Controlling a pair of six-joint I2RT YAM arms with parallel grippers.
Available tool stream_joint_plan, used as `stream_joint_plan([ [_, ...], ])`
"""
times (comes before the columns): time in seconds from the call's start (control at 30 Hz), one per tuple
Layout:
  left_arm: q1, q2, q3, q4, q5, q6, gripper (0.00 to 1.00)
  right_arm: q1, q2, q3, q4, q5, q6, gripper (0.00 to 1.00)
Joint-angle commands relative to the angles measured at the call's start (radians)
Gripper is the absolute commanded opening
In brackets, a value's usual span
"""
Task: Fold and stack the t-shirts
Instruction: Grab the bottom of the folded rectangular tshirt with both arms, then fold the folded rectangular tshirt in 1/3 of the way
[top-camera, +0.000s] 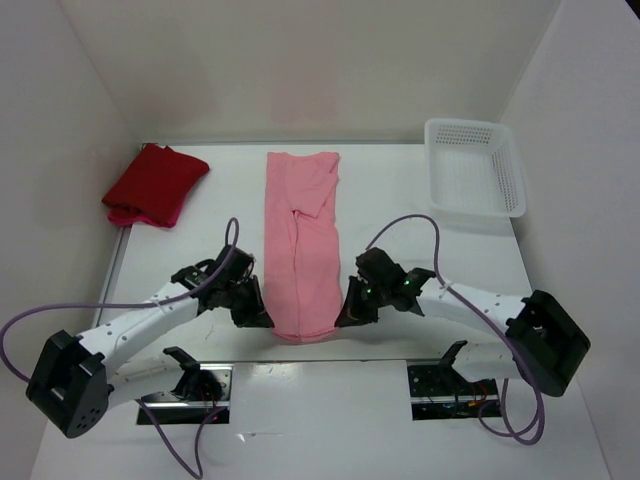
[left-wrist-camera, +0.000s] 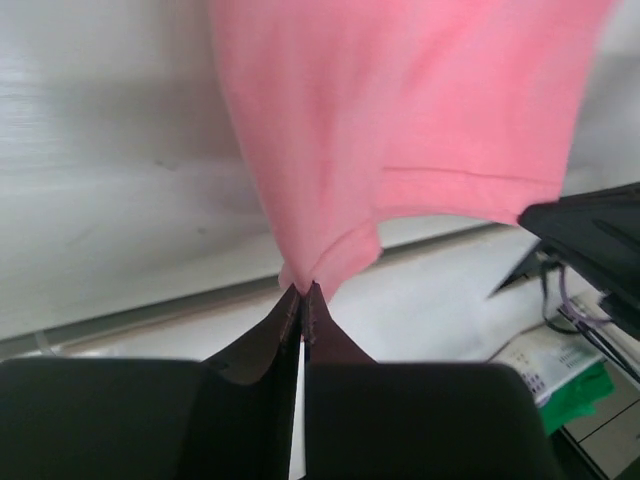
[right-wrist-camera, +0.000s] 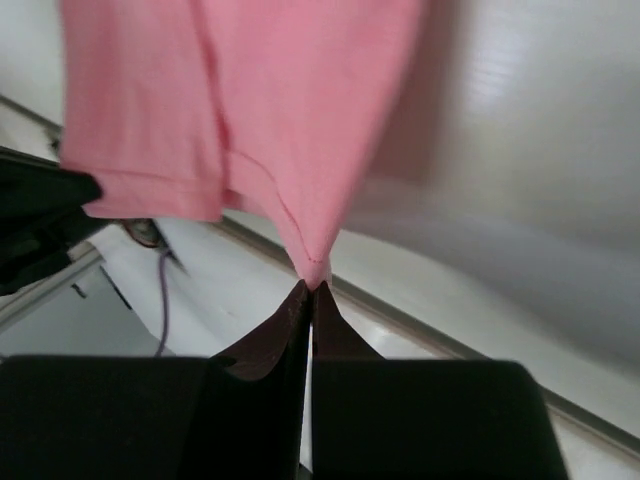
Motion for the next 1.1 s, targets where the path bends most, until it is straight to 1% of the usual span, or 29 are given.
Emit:
stream_joint_plan([
  [0.0,0.006,-0.034,0.121,-0.074,0.031,0.046,0.02,-0.039,-0.048,0.139,-0.124,0.034,-0.072,0.01],
  [0.07,0.015,-0.016,0.168,-0.074,0.031,0.056,0.02,-0.083,-0.016,0.215,-0.148,0.034,-0.136,0.01],
  [0.1,0.027,0.007,0.191,-0.062,0.031,0.057,0.02,-0.135,-0.004,0.238,-0.148,0.034,-0.155,0.01],
  [0.13,0.05,0.018,0.233,-0.062,0.021,0.066,0.02,-0.16,0.009,0.284,-0.16,0.034,-0.172,0.01],
  [0.23,0.091,0.066,0.274,-0.002,-0.002,0.066,0.02,-0.23,0.069,0.373,-0.16,0.034,-0.225,0.01],
  [0.33,0.171,0.138,0.311,0.071,-0.003,0.087,0.02,-0.28,0.165,0.455,-0.137,0.023,-0.256,0.01],
  [0.37,0.223,0.153,0.323,0.103,-0.003,0.112,0.02,-0.293,0.193,0.476,-0.125,0.023,-0.271,0.01],
  [0.4,0.248,0.191,0.339,0.117,-0.003,0.121,0.04,-0.303,0.243,0.501,-0.125,0.012,-0.281,0.01],
  [0.47,0.3,0.239,0.4,0.146,-0.016,0.147,0.04,-0.315,0.288,0.573,-0.114,0.04,-0.291,0.01],
  [0.5,0.338,0.298,0.425,0.171,-0.025,0.168,0.04,-0.329,0.346,0.597,-0.114,0.04,-0.302,0.01],
  [0.53,0.351,0.328,0.449,0.183,-0.026,0.181,0.05,-0.339,0.377,0.651,-0.114,0.04,-0.314,0.01],
  [0.57,0.351,0.358,0.506,0.193,-0.038,0.191,0.05,-0.359,0.406,0.674,-0.114,0.053,-0.314,0.01],
  [0.6,0.363,0.421,0.532,0.202,-0.047,0.21,0.05,-0.37,0.434,0.715,-0.1,0.054,-0.323,0.01],
  [0.63,0.363,0.454,0.558,0.212,-0.065,0.219,0.05,-0.382,0.49,0.738,-0.1,0.054,-0.324,0.01],
  [0.7,0.374,0.542,0.631,0.225,-0.09,0.234,0.05,-0.415,0.542,0.784,-0.091,0.054,-0.333,0.01],
  [0.73,0.374,0.569,0.652,0.225,-0.09,0.247,0.06,-0.415,0.593,0.832,-0.091,0.054,-0.343,0.01],
  [0.8,0.374,0.639,0.69,0.245,-0.102,0.257,0.06,-0.444,0.642,0.878,-0.091,0.054,-0.353,0.01],
  [0.83,0.384,0.661,0.724,0.245,-0.114,0.267,0.06,-0.444,0.668,0.928,-0.091,0.044,-0.363,0.01],
  [0.97,0.395,0.77,0.791,0.263,-0.134,0.277,0.06,-0.453,0.795,1.044,-0.111,0.054,-0.374,0.01],
  [1.0,0.395,0.808,0.828,0.263,-0.134,0.288,0.06,-0.464,0.813,1.085,-0.111,0.054,-0.383,0.01],
  [1.07,0.395,0.836,0.859,0.272,-0.145,0.297,0.06,-0.464,0.843,1.124,-0.129,0.054,-0.383,0.01],
])
